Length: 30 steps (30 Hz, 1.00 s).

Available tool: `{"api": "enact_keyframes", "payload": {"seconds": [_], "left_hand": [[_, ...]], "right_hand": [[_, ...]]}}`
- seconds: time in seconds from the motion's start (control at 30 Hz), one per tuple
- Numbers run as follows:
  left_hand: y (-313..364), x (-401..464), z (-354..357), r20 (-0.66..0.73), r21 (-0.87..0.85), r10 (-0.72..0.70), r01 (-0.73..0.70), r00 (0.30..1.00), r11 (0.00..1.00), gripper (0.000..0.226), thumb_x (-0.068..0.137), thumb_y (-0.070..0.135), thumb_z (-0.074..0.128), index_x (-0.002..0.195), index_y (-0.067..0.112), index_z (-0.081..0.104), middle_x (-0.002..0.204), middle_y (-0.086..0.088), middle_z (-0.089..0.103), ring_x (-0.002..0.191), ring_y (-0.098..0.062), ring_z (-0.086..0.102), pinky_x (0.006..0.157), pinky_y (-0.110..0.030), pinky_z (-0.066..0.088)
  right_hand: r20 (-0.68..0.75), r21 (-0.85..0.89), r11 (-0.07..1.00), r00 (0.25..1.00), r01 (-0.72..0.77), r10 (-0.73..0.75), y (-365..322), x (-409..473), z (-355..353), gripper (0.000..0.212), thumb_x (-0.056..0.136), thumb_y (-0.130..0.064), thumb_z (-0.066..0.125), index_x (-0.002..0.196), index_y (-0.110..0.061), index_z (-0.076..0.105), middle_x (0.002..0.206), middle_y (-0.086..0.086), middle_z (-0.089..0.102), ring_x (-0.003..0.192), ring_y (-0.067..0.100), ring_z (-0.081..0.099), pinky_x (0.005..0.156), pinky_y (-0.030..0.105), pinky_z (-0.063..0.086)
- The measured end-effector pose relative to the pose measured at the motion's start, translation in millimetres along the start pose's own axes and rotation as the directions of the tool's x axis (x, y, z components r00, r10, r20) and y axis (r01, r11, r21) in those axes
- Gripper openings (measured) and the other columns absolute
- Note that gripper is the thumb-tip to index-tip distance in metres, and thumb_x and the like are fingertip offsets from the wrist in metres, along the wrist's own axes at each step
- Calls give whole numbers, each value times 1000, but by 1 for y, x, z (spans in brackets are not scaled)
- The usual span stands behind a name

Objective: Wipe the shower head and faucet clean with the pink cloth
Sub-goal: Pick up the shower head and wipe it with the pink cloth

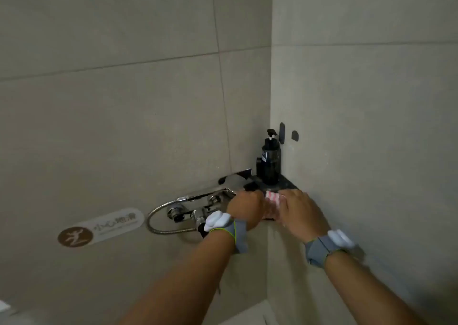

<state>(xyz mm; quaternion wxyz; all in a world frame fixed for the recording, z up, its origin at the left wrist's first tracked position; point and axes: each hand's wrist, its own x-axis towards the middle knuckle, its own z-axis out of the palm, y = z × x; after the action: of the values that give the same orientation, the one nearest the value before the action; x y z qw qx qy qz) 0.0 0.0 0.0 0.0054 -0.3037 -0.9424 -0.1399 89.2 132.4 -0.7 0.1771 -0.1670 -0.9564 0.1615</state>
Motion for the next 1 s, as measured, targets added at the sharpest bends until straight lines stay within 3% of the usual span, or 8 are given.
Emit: {"api": "enact_keyframes", "payload": {"seconds": [0.17,0.3,0.43,0.53,0.67,0.8,0.9,1.0], "left_hand": [[10,13,15,85,14,-74,73,994,997,37,111,35,40,126,11,63,131,-20,68,129,-42,56,102,-45,49],[15,34,7,122,-129,-128,143,984,981,32,103,24,54,121,5,72,129,-22,70,123,-40,64,99,-41,52],[16,46,7,165,-185,-153,183,974,966,30,100,27,64,116,6,78,124,-20,73,121,-38,66,100,-39,53],[22,45,7,97,-226,-150,168,984,959,29,100,28,63,121,15,77,130,-17,71,129,-39,60,109,-43,49],[22,33,-3,-121,-450,-122,55,985,891,34,96,9,59,127,16,71,124,-13,72,118,-33,65,102,-39,52],[10,20,-23,-187,-650,-67,-73,980,757,38,98,-6,51,128,13,66,93,-4,61,86,-18,59,83,-33,50],[-1,14,-48,-160,-697,8,-119,987,707,42,99,-12,50,132,11,65,106,-7,61,87,-13,59,84,-24,53],[-6,7,-76,-157,-733,79,-170,984,659,49,96,-18,48,133,11,65,119,1,66,95,-1,63,82,-8,54]], "right_hand": [[131,-74,996,991,48,-38,8,-8,11,34,103,-24,40,131,-22,59,141,5,56,137,26,44,109,38,38],[168,-94,993,984,69,-52,4,-3,11,37,106,-23,38,138,-23,55,140,4,55,135,23,45,109,35,38],[206,-45,994,975,97,-86,-3,-5,8,42,106,-18,37,147,-21,45,149,5,47,141,23,39,114,29,30],[164,6,994,980,112,-112,1,-7,7,45,106,-16,36,151,-20,41,155,2,43,146,20,34,118,23,21],[48,167,986,999,0,-9,3,-10,13,48,106,-27,38,153,-25,37,153,5,42,144,27,35,117,35,31],[102,519,816,966,-255,237,-4,3,15,58,102,-53,33,145,-16,46,147,11,47,132,27,47,107,38,39],[111,637,712,950,-294,293,-16,14,8,65,100,-62,28,127,-11,59,128,15,62,104,20,62,91,35,50],[350,780,447,897,-438,269,-31,26,4,81,95,-71,29,125,-1,57,123,27,64,110,40,65,96,54,54]]}}
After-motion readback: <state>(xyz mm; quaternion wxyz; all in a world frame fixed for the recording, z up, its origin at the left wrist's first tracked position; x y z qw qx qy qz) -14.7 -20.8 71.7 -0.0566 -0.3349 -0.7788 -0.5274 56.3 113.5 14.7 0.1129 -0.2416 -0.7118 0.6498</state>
